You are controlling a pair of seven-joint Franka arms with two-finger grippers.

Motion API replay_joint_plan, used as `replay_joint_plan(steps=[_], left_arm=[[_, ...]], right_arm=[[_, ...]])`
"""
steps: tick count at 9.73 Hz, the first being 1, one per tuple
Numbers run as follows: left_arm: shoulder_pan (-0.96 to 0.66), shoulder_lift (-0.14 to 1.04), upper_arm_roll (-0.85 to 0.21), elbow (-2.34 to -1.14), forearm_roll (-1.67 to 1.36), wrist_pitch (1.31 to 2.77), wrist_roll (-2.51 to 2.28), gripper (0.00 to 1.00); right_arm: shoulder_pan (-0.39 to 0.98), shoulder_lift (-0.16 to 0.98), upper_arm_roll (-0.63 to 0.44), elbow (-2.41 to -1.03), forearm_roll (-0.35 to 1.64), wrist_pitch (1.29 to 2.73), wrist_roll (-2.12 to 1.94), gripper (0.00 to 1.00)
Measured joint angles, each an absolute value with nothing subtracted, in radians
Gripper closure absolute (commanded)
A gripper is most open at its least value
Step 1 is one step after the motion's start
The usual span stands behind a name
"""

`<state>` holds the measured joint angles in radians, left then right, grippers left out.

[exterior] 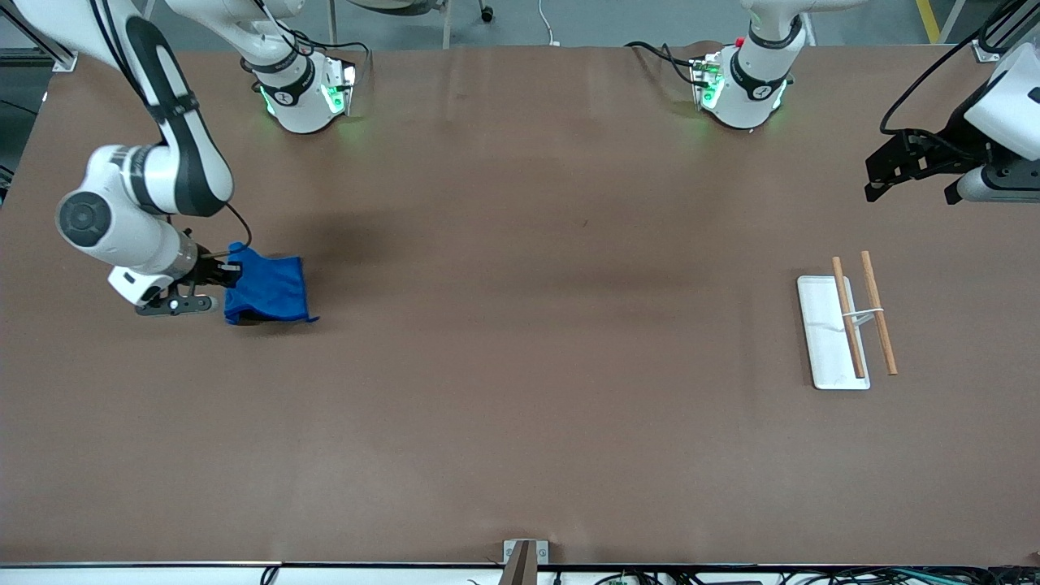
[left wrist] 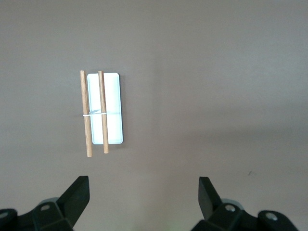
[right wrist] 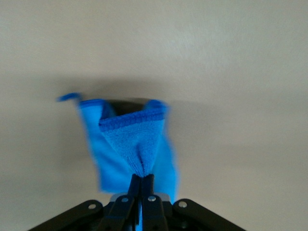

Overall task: Right arm passes towel to left arm to hang
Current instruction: 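Carry the towel with the right gripper while the left gripper approaches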

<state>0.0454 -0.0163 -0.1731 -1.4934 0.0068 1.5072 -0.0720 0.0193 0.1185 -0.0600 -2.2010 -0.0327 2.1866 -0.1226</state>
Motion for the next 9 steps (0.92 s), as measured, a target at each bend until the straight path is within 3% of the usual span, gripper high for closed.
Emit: replay_joint_plan(steps=[3, 6, 9], left_arm=[[0.049, -0.013, -0.171, -1.494, -0.037, 1.507, -0.06, 0.0], [0.056, 0.046, -0.166, -1.502, -0.243, 1.525, -0.037, 0.0], [0.09, 0.229, -0.164, -1.545, -0.637, 1.626, 0.045, 0.0]], right_arm=[[0.134, 0.077, -0.053, -1.995, 0.156, 1.971, -0.122, 1.0], [0.258, 0.079, -0.05, -1.894, 0.471, 1.959, -0.118, 1.0], [0.367, 0.083, -0.049, -1.819, 0.764, 1.992, -0.119, 1.0]])
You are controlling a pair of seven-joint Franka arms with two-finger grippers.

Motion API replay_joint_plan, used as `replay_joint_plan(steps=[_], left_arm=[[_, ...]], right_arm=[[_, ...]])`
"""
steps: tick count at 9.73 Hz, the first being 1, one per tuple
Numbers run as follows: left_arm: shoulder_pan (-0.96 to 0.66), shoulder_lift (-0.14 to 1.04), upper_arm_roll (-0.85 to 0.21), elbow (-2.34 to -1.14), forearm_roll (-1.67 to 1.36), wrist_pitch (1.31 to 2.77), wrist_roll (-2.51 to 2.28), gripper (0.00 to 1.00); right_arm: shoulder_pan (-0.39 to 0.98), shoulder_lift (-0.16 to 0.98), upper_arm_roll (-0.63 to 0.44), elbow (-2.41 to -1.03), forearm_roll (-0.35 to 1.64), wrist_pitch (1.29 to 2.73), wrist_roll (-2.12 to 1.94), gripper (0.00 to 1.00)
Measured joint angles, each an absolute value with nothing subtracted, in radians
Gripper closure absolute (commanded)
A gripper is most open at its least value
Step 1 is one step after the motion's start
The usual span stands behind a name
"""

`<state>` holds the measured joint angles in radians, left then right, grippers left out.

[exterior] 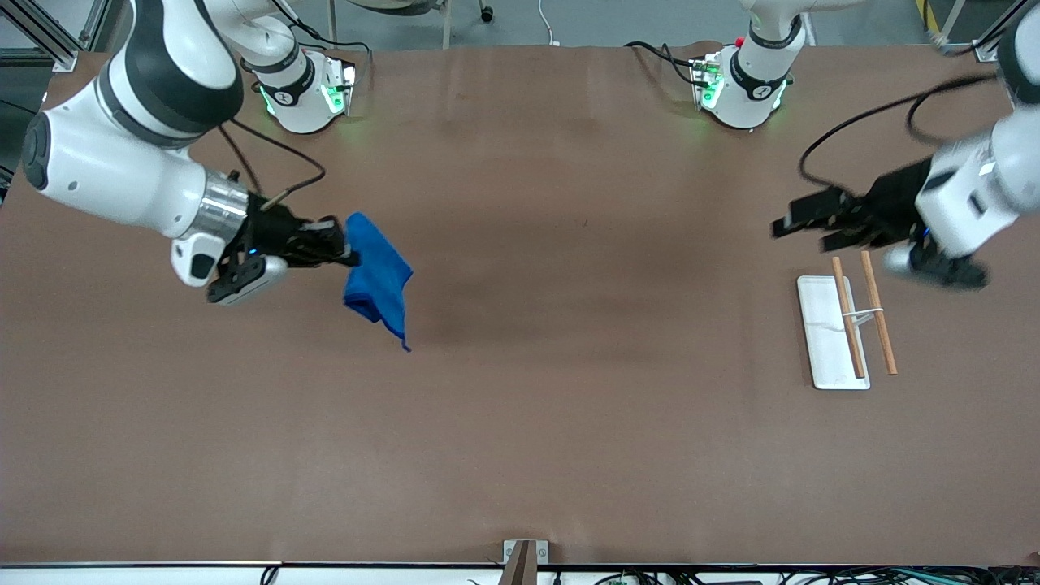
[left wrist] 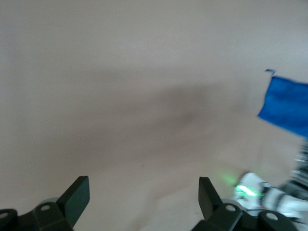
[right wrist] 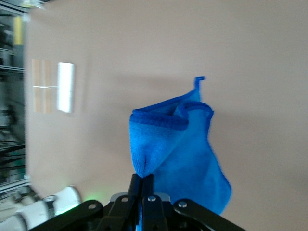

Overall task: Right arm passes towel to left arm to hang
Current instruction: 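Carry the towel with the right gripper while the left gripper approaches, then grasp the hanging towel with the left gripper beside the right gripper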

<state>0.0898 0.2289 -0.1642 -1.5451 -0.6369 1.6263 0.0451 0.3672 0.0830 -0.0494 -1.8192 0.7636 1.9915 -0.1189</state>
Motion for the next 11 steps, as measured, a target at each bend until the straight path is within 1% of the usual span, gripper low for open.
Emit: replay_joint_plan(steps=[2, 4, 5, 7, 9, 11], left_arm=[[0.128, 0.391, -0.164, -1.593, -0.986, 1.648, 0.204, 0.0], [0.131, 0.525, -0.182, -1.645, -1.252, 1.644, 0.37, 0.0], [0.129, 0.56, -0.217, -1.671, -1.332, 1.643, 0.427, 0.0], [0.124, 0.588, -0.281, -1.728, -1.437, 1.61, 0.545, 0.0], [0.122, 0.62, -0.3, -1.761, -1.475, 1.518, 0.712, 0.0], [0.122, 0.661, -0.32, -1.788, -1.498, 1.468, 0.869, 0.0]], right_arm=[[0.461, 0.087, -0.048, -1.814, 0.931, 2.065, -0.118, 1.0], [0.526, 0.09, -0.049, -1.796, 1.073, 2.113, -0.119, 1.0], [0.55, 0.099, -0.049, -1.78, 1.12, 2.121, -0.118, 1.0], [0.606, 0.13, -0.049, -1.756, 1.196, 2.176, -0.118, 1.0], [0.672, 0.16, -0.049, -1.741, 1.234, 2.218, -0.118, 1.0], [0.716, 0.176, -0.049, -1.726, 1.293, 2.259, -0.118, 1.0]])
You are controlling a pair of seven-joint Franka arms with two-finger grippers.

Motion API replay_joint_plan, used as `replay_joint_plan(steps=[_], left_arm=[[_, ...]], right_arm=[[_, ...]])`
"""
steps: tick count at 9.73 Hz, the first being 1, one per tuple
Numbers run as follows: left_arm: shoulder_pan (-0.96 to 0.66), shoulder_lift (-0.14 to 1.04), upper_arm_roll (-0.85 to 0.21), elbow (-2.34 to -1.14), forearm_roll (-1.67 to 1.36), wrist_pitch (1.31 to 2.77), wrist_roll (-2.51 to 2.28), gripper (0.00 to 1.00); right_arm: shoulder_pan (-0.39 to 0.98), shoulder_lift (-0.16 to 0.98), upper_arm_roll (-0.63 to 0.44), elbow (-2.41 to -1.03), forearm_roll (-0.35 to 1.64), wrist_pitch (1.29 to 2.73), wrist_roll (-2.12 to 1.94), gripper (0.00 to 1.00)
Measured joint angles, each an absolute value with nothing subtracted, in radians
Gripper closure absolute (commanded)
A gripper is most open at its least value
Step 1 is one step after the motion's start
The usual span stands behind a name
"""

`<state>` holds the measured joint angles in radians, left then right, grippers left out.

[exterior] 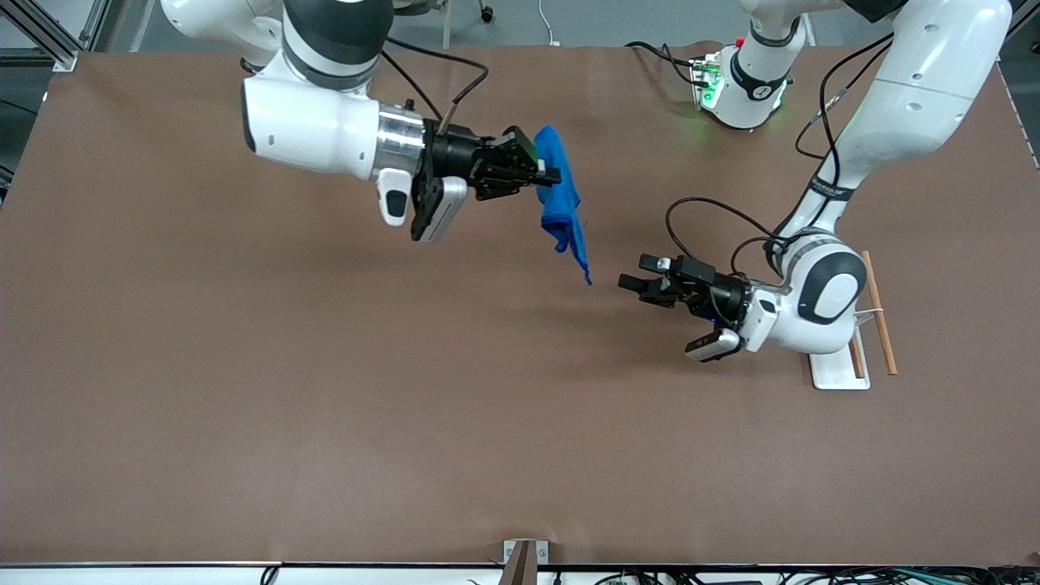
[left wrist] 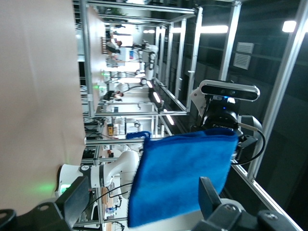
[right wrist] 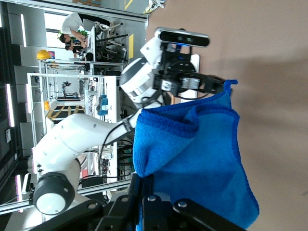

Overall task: Right arm passes towel to left arm to hang
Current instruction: 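Grasp the hanging towel with the left gripper beside the right gripper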

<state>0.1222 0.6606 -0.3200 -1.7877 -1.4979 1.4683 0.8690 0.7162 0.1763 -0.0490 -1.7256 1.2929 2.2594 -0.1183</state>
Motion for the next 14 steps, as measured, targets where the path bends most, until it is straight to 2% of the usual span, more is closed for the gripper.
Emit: replay_joint_plan(steps=[5, 9, 10, 14], left_arm=[[0.127, 0.671, -0.392, -1.883, -1.584, 1.365, 1.042, 0.0], [0.131, 0.671, -0.395, -1.911, -1.586, 1.26, 1.047, 0.13], [0.131, 0.67, -0.395, -1.914, -1.586, 1.255, 1.048, 0.21], [0.134, 0.669, -0.397, -1.914, -1.587, 1.252, 1.048, 0.9]], right_arm=[[0.772, 0.235, -0.049, -1.658, 1.317, 2.364, -0.117, 1.0], [0.795, 0.24, -0.05, -1.651, 1.319, 2.399, -0.108, 1.0], [0.795, 0.24, -0.051, -1.647, 1.319, 2.399, -0.104, 1.0], [0.795, 0.24, -0.051, -1.644, 1.319, 2.399, -0.093, 1.0]])
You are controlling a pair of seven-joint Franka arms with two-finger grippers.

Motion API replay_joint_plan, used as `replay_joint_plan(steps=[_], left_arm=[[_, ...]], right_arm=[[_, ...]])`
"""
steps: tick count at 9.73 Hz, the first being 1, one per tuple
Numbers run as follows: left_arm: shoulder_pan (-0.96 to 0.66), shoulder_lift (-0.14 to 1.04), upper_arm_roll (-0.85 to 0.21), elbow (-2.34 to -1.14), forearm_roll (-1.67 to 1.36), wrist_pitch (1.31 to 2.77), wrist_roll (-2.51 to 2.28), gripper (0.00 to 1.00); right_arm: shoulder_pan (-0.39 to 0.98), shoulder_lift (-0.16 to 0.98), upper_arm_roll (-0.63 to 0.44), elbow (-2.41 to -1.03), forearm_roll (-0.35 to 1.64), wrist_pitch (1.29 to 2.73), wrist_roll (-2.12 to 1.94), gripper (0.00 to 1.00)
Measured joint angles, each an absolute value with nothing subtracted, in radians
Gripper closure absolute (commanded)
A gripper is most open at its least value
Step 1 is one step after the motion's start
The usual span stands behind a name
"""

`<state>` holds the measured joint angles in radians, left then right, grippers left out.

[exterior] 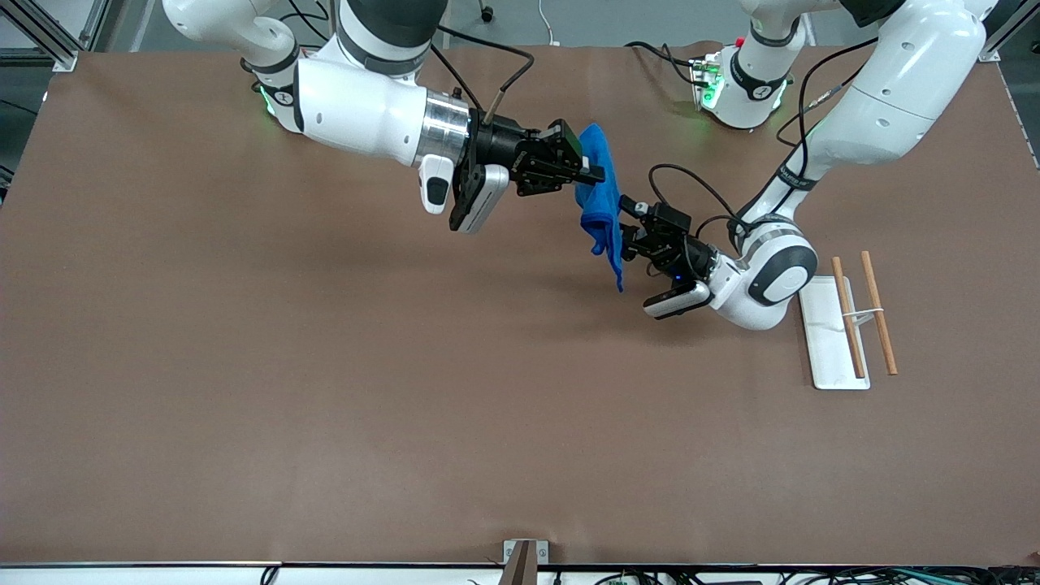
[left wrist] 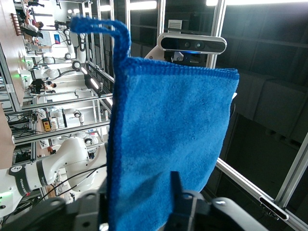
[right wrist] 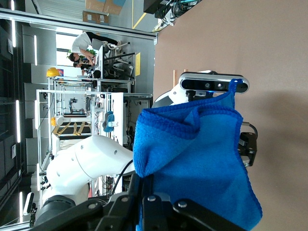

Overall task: Right arm passes towel to left arm to hang
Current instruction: 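Grasp the hanging towel with the left gripper beside the right gripper, then open the right gripper and withdraw while the left gripper holds the towel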

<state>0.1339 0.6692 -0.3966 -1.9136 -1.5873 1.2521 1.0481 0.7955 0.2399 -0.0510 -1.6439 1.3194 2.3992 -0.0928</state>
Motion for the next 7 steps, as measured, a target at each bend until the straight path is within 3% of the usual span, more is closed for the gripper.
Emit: replay_joint_plan(steps=[3, 4, 5, 7], left_arm=[[0.148, 0.667, -0.4, -1.913, -1.589, 1.251, 1.048, 0.98], [0.155, 0.667, -0.401, -1.912, -1.589, 1.251, 1.048, 1.0], [0.163, 0.666, -0.401, -1.911, -1.589, 1.25, 1.048, 1.0], [0.179, 0.662, -0.402, -1.899, -1.597, 1.25, 1.042, 1.0]], right_arm=[[0.795, 0.24, -0.051, -1.644, 1.319, 2.399, -0.091, 1.0], [0.795, 0.24, -0.051, -1.644, 1.319, 2.399, -0.091, 0.72], [0.795, 0.24, -0.052, -1.644, 1.319, 2.399, -0.086, 0.01], [0.795, 0.243, -0.061, -1.65, 1.307, 2.399, -0.082, 0.0]])
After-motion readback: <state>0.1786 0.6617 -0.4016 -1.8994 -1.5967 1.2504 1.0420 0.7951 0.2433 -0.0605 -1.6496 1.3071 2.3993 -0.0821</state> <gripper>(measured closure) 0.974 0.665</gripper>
